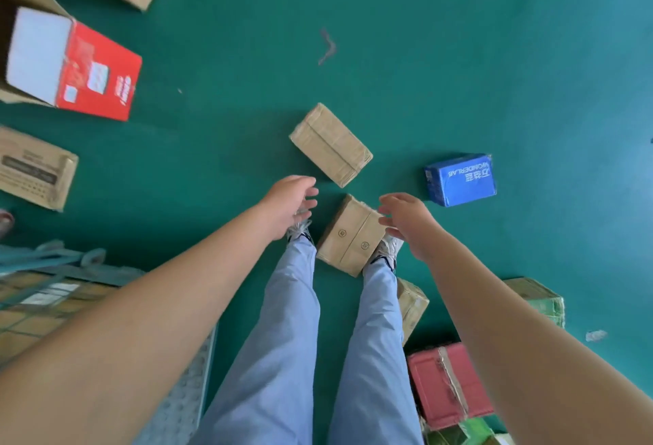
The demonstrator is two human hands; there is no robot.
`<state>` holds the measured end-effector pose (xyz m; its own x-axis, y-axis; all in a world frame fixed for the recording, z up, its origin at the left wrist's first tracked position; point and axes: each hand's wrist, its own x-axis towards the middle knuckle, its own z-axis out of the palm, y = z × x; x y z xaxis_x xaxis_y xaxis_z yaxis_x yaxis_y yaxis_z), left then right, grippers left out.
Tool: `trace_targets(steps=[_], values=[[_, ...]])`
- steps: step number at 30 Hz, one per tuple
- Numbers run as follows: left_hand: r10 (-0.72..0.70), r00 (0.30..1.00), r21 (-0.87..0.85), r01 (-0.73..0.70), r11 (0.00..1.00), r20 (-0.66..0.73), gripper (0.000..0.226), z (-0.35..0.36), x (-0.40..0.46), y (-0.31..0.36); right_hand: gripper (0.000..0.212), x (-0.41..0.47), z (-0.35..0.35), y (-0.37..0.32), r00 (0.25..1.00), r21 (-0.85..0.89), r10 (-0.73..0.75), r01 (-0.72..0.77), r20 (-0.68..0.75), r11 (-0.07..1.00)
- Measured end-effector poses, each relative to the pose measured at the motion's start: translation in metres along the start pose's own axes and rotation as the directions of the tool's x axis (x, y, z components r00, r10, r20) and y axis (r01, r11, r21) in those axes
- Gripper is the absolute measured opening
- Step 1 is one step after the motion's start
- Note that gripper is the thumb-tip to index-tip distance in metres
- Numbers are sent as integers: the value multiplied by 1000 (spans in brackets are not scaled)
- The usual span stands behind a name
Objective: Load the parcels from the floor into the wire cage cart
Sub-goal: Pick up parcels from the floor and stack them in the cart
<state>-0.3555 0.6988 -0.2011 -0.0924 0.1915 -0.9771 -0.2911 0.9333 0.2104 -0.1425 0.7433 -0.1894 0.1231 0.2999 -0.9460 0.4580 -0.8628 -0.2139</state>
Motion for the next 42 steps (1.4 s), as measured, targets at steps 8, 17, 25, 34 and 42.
trace_targets(steps=[8, 17, 25, 34, 42], values=[[-207, 978, -74, 207, 976, 7, 25, 12, 171, -64, 29, 176, 31, 26, 994, -209, 81, -63, 78, 976], [-248, 968, -155, 248, 956, 21, 24, 63, 325, -74, 68, 348, 67, 2, 995, -490, -78, 42, -53, 871], [-216, 976, -277, 201, 939, -23, 60, 71, 328, -80, 54, 345, 85, 6, 996, -466, -82, 60, -27, 883], [-87, 983, -460, 4, 888, -159, 87, 29, 150, -54, 60, 165, 87, -29, 984, -300, -141, 168, 109, 939], [7, 956, -538, -172, 825, -294, 77, 44, -73, -61, 76, -43, 37, -38, 928, -273, -294, 351, 229, 896]])
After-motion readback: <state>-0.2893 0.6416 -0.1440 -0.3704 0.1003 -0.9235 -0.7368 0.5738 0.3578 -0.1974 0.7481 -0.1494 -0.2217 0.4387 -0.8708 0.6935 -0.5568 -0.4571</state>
